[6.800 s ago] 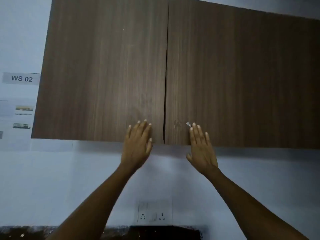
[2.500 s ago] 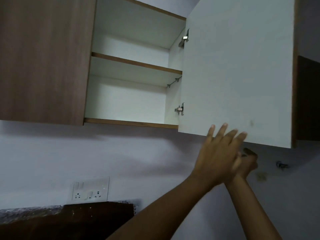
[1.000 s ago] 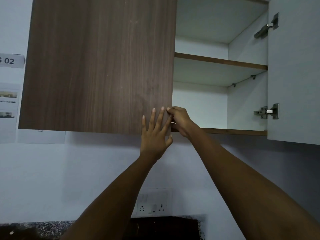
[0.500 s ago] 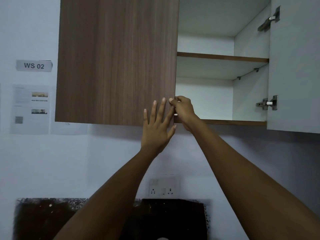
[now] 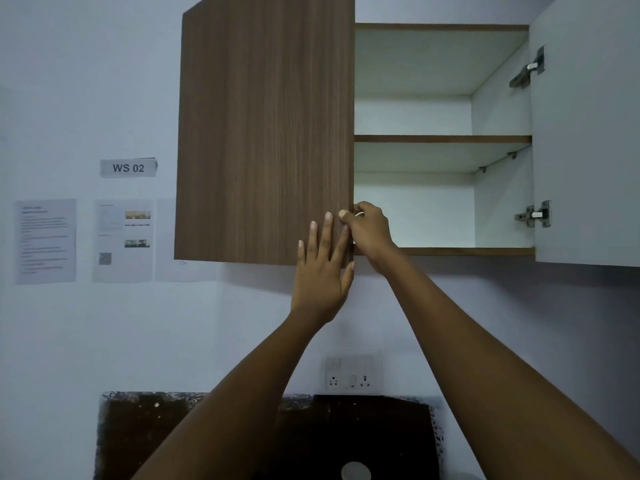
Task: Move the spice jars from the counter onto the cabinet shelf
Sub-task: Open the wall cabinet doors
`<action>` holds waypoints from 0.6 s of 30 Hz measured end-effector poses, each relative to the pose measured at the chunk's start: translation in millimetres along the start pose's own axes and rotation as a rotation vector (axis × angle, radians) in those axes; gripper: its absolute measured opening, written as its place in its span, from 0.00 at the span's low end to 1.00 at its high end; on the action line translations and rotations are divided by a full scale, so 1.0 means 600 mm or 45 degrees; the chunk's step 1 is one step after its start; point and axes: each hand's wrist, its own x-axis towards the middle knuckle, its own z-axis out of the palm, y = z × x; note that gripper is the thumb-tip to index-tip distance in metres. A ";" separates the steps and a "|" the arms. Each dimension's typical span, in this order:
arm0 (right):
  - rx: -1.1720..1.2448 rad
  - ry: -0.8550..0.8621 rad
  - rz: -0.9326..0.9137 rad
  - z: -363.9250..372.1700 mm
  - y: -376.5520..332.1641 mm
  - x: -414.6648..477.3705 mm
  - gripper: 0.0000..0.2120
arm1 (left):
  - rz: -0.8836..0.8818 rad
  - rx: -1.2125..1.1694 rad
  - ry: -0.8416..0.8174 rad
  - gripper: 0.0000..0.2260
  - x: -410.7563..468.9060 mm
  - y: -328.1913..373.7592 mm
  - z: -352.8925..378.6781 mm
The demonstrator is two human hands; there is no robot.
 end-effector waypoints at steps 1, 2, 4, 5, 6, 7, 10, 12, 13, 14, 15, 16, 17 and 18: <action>-0.006 0.002 -0.007 0.001 -0.007 -0.006 0.10 | 0.002 -0.016 0.003 0.29 -0.004 0.001 -0.009; -0.007 0.005 -0.012 0.001 -0.014 -0.012 0.10 | 0.009 -0.033 0.006 0.29 -0.007 0.001 -0.019; -0.013 0.010 -0.020 0.003 -0.028 -0.024 0.10 | 0.019 -0.065 0.007 0.29 -0.014 -0.001 -0.036; -0.023 0.011 -0.028 0.004 -0.035 -0.030 0.10 | 0.020 -0.078 0.006 0.29 -0.018 -0.001 -0.046; -0.036 0.014 -0.040 0.005 -0.042 -0.037 0.10 | 0.020 -0.086 0.006 0.29 -0.022 -0.002 -0.055; -0.054 0.022 -0.055 0.007 -0.049 -0.043 0.09 | 0.020 -0.093 0.008 0.28 -0.025 -0.003 -0.063; -0.101 0.050 -0.091 0.016 -0.069 -0.061 0.08 | 0.028 -0.119 0.026 0.28 -0.037 -0.007 -0.087; -0.143 0.073 -0.114 0.024 -0.085 -0.074 0.09 | 0.059 -0.145 0.046 0.29 -0.046 -0.015 -0.107; -0.160 0.083 -0.126 0.028 -0.092 -0.080 0.09 | 0.077 -0.155 0.058 0.29 -0.050 -0.020 -0.116; -0.168 0.091 -0.134 0.032 -0.100 -0.088 0.09 | 0.098 -0.164 0.070 0.29 -0.054 -0.026 -0.127; -0.168 0.098 -0.144 0.038 -0.108 -0.095 0.09 | 0.116 -0.168 0.085 0.29 -0.059 -0.032 -0.139; -0.172 0.105 -0.157 0.044 -0.117 -0.102 0.09 | 0.131 -0.174 0.101 0.29 -0.065 -0.039 -0.152; -0.183 0.115 -0.171 0.052 -0.125 -0.110 0.09 | 0.140 -0.182 0.118 0.29 -0.071 -0.044 -0.165; -0.199 0.126 -0.185 0.057 -0.133 -0.117 0.09 | 0.148 -0.184 0.130 0.29 -0.078 -0.048 -0.178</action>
